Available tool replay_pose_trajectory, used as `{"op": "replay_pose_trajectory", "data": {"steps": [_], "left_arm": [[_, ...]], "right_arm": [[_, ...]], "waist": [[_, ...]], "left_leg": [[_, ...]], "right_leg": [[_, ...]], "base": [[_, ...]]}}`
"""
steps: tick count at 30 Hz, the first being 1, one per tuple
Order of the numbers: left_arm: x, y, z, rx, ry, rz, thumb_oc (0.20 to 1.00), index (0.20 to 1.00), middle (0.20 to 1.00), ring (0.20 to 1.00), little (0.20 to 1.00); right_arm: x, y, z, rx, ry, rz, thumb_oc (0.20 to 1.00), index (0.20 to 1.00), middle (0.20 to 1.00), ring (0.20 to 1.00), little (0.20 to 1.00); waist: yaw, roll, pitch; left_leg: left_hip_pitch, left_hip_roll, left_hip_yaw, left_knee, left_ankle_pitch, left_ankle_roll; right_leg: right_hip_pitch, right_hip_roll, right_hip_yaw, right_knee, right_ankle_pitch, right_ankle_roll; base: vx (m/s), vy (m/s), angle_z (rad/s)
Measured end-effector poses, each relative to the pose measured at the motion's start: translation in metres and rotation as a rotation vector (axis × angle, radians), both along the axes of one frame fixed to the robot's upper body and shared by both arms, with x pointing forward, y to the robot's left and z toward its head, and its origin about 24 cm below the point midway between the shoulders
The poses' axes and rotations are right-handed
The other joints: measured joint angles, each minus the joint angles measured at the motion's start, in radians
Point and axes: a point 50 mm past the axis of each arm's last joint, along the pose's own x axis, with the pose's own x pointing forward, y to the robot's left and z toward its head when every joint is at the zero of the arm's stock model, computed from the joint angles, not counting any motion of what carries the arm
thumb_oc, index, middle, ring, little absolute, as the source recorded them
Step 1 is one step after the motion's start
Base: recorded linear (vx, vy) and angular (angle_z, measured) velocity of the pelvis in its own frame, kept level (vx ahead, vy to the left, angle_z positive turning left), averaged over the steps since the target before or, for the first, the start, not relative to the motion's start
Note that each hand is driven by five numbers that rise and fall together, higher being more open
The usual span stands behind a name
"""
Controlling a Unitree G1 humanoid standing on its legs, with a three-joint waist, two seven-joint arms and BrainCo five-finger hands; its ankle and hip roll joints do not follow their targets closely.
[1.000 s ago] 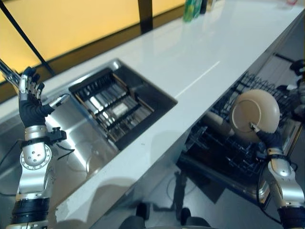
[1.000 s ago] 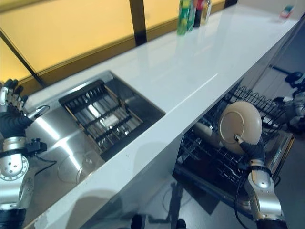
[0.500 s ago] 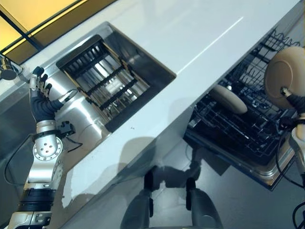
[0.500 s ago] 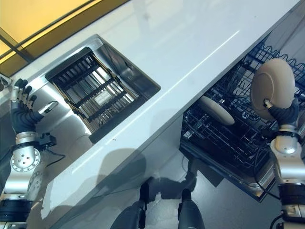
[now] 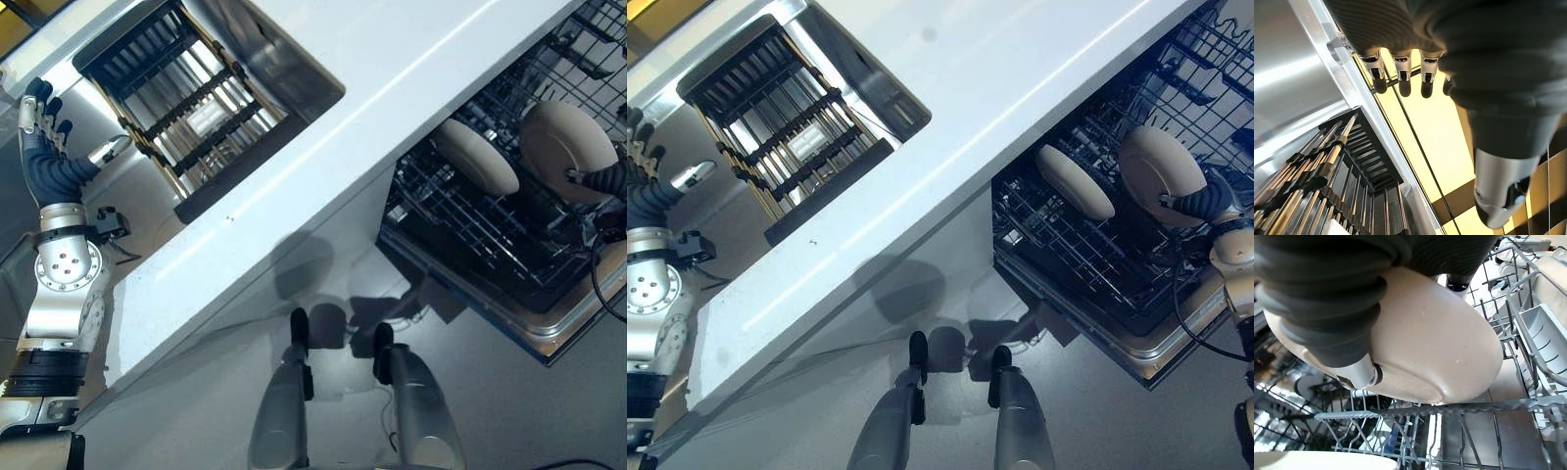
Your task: Pick up plates and place into dishwasher.
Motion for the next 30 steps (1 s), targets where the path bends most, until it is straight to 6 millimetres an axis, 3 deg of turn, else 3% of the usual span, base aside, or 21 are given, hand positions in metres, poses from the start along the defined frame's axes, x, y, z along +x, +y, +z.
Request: {"op": "replay_pose_trajectory", "data": {"steps": [9,19,23,24,25,26,30], "left_arm": [[0.000,0.002,0.008,0.004,-0.017,-0.009,1.000,1.000,1.000,1.000,1.000],[-0.004,0.002,0.012,0.042,-0.016,-0.014,1.000,1.000,1.000,1.000,1.000],[-0.008,0.002,0.014,0.047,-0.028,-0.015,1.000,1.000,1.000,1.000,1.000],[-0.008,0.002,0.014,0.047,-0.027,-0.016,1.000,1.000,1.000,1.000,1.000],[-0.009,0.003,0.013,0.047,-0.023,-0.015,1.000,1.000,1.000,1.000,1.000],[-0.009,0.003,0.012,0.046,-0.022,-0.015,1.000,1.000,1.000,1.000,1.000],[-0.010,0.004,0.005,0.039,0.001,-0.013,1.000,1.000,1.000,1.000,1.000]], "right_arm": [[-0.003,-0.008,0.000,-0.054,0.012,-0.051,0.200,0.200,0.200,0.200,0.200],[-0.002,0.000,-0.002,-0.445,-0.038,-0.241,0.200,0.200,0.200,0.200,0.200],[-0.001,0.004,-0.005,-0.518,-0.056,-0.264,0.225,0.225,0.225,0.225,0.225],[0.000,0.004,-0.006,-0.517,-0.059,-0.267,0.366,0.366,0.366,0.366,0.366],[-0.001,0.004,-0.007,-0.517,-0.057,-0.274,0.736,0.736,0.736,0.736,0.736],[-0.001,0.003,-0.007,-0.517,-0.055,-0.280,1.000,1.000,1.000,1.000,1.000],[-0.010,-0.017,-0.013,-0.517,0.010,-0.414,1.000,1.000,1.000,1.000,1.000]], "waist": [[0.023,-0.002,0.026],[0.047,0.000,0.030],[0.048,0.002,0.031],[0.047,0.003,0.031],[0.046,0.004,0.032],[0.047,0.006,0.033],[0.049,0.024,0.041]], "left_leg": [[-0.003,0.015,-0.004,0.020,0.000,0.000],[-0.041,0.015,-0.003,0.029,-0.002,0.005],[-0.055,0.012,-0.004,0.031,0.006,-0.001],[-0.055,0.012,-0.004,0.031,0.007,-0.001],[-0.055,0.012,-0.004,0.032,0.007,-0.001],[-0.055,0.011,-0.004,0.032,0.007,-0.001],[-0.055,0.010,-0.004,0.031,0.007,0.000]], "right_leg": [[0.022,0.013,-0.016,-0.013,0.004,-0.007],[-0.023,0.009,-0.018,0.010,0.000,-0.007],[-0.036,0.005,-0.019,0.016,0.003,-0.011],[-0.036,0.005,-0.020,0.017,0.003,-0.010],[-0.037,0.004,-0.020,0.017,0.003,-0.011],[-0.037,0.003,-0.020,0.017,0.002,-0.009],[-0.037,0.002,-0.021,0.018,0.005,-0.013]], "base": [[0.06,-0.093,0.04],[0.02,-0.014,0.01],[-0.02,0.002,0.01],[-0.03,0.015,0.02],[0.00,0.000,0.00],[-0.04,0.036,0.01],[-0.03,0.036,0.01]]}}
